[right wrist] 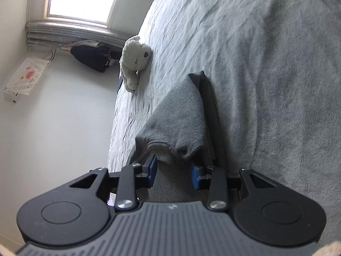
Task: Fold clothes
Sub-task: 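Lower the held shirt end onto the bed with both grippers, then open both grippers and release the folded grey shirt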
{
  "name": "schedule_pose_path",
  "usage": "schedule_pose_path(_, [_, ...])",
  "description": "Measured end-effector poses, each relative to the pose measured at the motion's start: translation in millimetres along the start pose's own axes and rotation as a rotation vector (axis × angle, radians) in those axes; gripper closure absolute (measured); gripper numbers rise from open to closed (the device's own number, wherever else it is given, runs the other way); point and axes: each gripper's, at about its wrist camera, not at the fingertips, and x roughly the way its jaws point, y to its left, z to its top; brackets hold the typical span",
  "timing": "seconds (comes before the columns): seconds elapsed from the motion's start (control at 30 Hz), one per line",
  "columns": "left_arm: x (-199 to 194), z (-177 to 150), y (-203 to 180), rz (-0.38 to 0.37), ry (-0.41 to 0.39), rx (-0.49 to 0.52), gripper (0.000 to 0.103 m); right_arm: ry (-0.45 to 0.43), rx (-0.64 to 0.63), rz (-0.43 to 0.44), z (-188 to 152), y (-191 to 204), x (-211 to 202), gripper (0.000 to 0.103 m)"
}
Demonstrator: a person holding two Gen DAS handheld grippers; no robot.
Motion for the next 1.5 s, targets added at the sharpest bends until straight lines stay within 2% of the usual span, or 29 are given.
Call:
schedule_pose_path(0.1, [5.9,-0.4,-3.8,0.028,-0.014,0.002,0.055,-0.031,0.026,0.003,-0.4,-0.9,-0.6,0.064])
schedule_pose_path(0.2, [6.7,-0.6,-7.5,0.064,-0.035,0.006,0.071,-0.064,0.022,-0.004,-3.1,-0.6,0.6,0.066])
schedule_pose_path(0.27, [5.1,0.2,-11.5,0.083,-0.045,0.014,0.082,-0.081,-0.007,-0.012,-5.3,3.5,-0.3,0.089])
schedule_pose_path(0.37, [0.1,1.5,-20.1,0.087,-0.040,0.047,0.088,-0.111,-0.056,-0.008,-6.8,13.2,-7.3,0.093])
schedule_pose_path(0.5, [-7.8,0.7,-33.3,0.091,-0.027,0.121,0.090,-0.137,-0.113,0.025,-9.9,27.9,-19.4,0.094])
schedule_pose_path(0.53, [-10.0,0.0,-35.6,0.090,-0.023,0.135,0.090,-0.141,-0.119,0.035,-10.8,30.0,-23.3,0.097])
schedule_pose_path(0.67, [-18.7,-2.8,-44.9,0.084,-0.007,0.191,0.090,-0.141,-0.135,0.057,-12.3,31.7,-30.7,0.097])
schedule_pose_path(0.83, [-19.3,-6.0,-41.6,0.160,0.016,0.232,0.090,-0.104,-0.151,-0.006,-12.8,26.8,-8.8,0.097])
schedule_pose_path(0.93, [-21.1,-6.0,-40.6,0.164,0.009,0.231,0.089,-0.073,-0.168,-0.059,-16.0,25.2,-1.1,0.097])
schedule_pose_path(1.0, [-24.5,-5.8,-40.6,0.172,-0.014,0.233,0.085,-0.055,-0.183,-0.116,-17.6,23.6,4.6,0.097])
schedule_pose_path(1.07, [-26.8,-4.3,-38.9,0.180,-0.038,0.223,0.073,-0.035,-0.193,-0.182,-19.0,19.1,11.9,0.097])
schedule_pose_path(1.13, [-27.7,-2.9,-38.1,0.185,-0.054,0.214,0.073,-0.024,-0.199,-0.205,-20.8,16.3,16.0,0.097])
schedule_pose_path(1.2, [-27.6,-3.1,-39.5,0.205,-0.068,0.228,0.076,-0.014,-0.205,-0.222,-22.7,13.9,19.5,0.097])
schedule_pose_path(1.23, [-27.2,-3.7,-41.1,0.216,-0.072,0.241,0.093,-0.015,-0.212,-0.223,-23.5,15.1,18.9,0.097])
schedule_pose_path(1.27, [-27.9,-4.6,-43.5,0.219,-0.074,0.252,0.097,-0.014,-0.216,-0.226,-24.1,15.1,18.5,0.097])
schedule_pose_path(1.43, [-40.9,-7.6,-53.0,0.205,-0.076,0.300,0.099,0.001,-0.227,-0.246,-26.8,11.4,17.8,0.097])
schedule_pose_path(1.5, [-42.6,-7.8,-50.9,0.228,-0.060,0.314,0.100,0.007,-0.231,-0.255,-27.9,9.9,17.6,0.097])
